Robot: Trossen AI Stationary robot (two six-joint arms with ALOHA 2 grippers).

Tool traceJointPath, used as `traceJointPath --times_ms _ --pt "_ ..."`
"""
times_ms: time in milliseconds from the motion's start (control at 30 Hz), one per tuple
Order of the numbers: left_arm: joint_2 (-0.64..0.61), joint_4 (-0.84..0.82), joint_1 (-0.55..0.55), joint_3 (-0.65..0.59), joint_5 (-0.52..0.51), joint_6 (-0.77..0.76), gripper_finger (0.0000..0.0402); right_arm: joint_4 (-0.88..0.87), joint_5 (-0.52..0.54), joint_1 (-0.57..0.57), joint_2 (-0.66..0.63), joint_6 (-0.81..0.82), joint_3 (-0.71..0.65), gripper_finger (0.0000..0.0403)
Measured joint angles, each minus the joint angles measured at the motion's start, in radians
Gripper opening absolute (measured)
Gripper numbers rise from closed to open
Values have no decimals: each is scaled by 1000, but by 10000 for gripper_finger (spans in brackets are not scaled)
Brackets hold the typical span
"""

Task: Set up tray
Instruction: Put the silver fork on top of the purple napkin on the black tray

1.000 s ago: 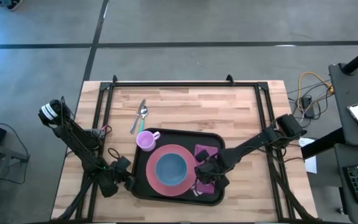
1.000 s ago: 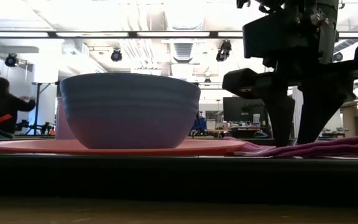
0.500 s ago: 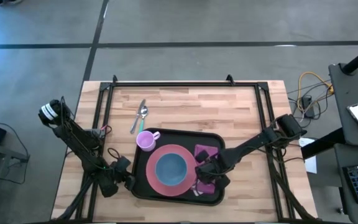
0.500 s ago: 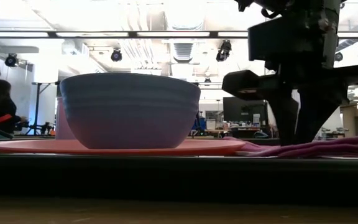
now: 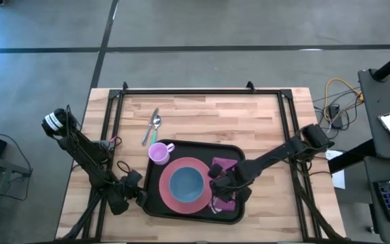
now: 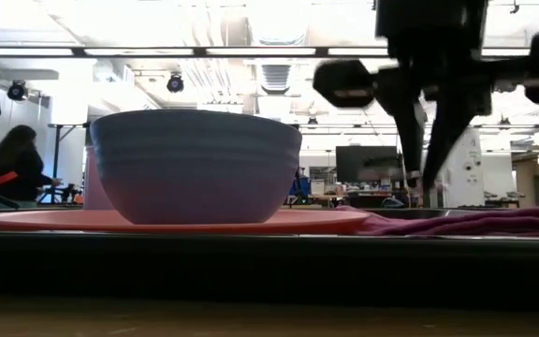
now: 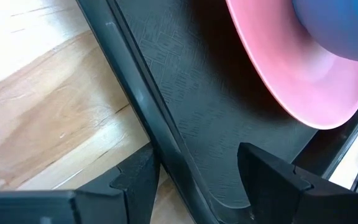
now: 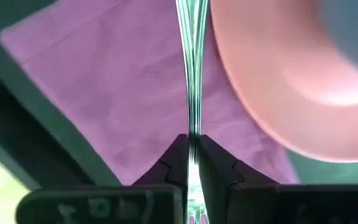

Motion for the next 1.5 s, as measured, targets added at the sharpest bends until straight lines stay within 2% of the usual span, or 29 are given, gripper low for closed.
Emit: traceJointPath --times_ms 133,567,1000,1500 --pt "0 0 0 0 -3 -1 196 -63 19 -12 -1 -168 35 14" --pt "0 0 0 0 -5 -7 196 -66 12 -102 2 -352 -18 13" --pt "0 0 1 0 -5 -26 196 58 18 -103 2 -506 -45 13" --pt "0 0 1 0 -4 -27 196 270 40 -81 2 -707 -178 13"
